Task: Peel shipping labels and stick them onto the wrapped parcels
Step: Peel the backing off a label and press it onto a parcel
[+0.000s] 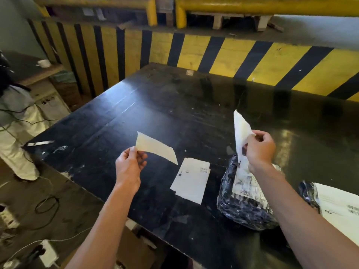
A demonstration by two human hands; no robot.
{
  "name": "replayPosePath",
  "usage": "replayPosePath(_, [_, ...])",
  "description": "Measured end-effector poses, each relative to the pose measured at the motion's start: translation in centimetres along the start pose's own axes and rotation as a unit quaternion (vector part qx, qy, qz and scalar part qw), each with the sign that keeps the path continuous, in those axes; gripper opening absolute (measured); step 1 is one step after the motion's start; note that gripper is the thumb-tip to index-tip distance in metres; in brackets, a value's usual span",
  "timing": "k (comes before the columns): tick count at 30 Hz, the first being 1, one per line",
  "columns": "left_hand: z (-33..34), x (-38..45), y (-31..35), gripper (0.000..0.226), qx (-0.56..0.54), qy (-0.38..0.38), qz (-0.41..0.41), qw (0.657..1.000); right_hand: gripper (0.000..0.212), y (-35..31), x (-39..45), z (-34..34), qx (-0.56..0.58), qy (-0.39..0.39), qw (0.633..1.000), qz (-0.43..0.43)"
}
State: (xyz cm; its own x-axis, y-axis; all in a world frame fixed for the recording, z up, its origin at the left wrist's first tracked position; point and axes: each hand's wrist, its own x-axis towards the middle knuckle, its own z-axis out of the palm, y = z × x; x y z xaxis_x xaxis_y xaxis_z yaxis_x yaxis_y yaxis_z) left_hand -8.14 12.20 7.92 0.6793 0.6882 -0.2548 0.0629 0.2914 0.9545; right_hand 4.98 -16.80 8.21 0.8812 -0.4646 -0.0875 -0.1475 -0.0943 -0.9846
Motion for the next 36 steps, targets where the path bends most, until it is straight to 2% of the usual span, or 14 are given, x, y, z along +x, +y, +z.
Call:
replayPosePath(5, [1.5,-0.2,-0.5,0.014,0.02,-0.015,0.026,0.999,0.017,1.5,-4.4,5.1,-0.114,-0.145,0.98,-0.076])
replayPosePath(8, [2.3,-0.6,-0.8,0.015,0.041,-0.033,0.033,0.998,0.018,4.2,-6.1,7.4,-0.172,-0.224,0.957,-0.064])
replayPosePath(13, [2.6,-1.0,-1.2,0.015,0.053,-0.044,0.032,0.997,0.014,7.2,-8.3,8.4,-0.214,-0.284,0.935,0.012])
replayPosePath(17, [3.0,-0.9,-1.3,0.015,0.063,-0.047,0.03,0.996,0.021,9.7,-9.7,7.5,-0.266,-0.338,0.902,0.041])
replayPosePath(21, [4.2,-1.2,-1.6,0.014,0.083,-0.065,0.028,0.994,0.023,12.7,-11.9,4.4,-0.348,-0.388,0.853,-0.011])
replayPosePath(25, [5.7,-2.3,-2.1,0.011,0.09,-0.096,0.027,0.991,0.026,14.7,-13.3,-0.7,-0.399,-0.422,0.806,-0.118])
replayPosePath(29, [7.3,-3.9,-3.0,0.011,0.104,-0.136,0.026,0.985,0.022,15.0,-13.4,-4.8,-0.416,-0.414,0.787,-0.191])
replayPosePath(34, [9.2,-6.5,-3.7,0.015,0.114,-0.192,0.028,0.974,0.028,16.1,-13.4,-9.0,-0.464,-0.405,0.751,-0.238])
replayPosePath(36, [9.9,-7.6,-3.6,0.014,0.111,-0.209,0.028,0.971,0.027,17.0,-13.0,-10.8,-0.482,-0.375,0.753,-0.244])
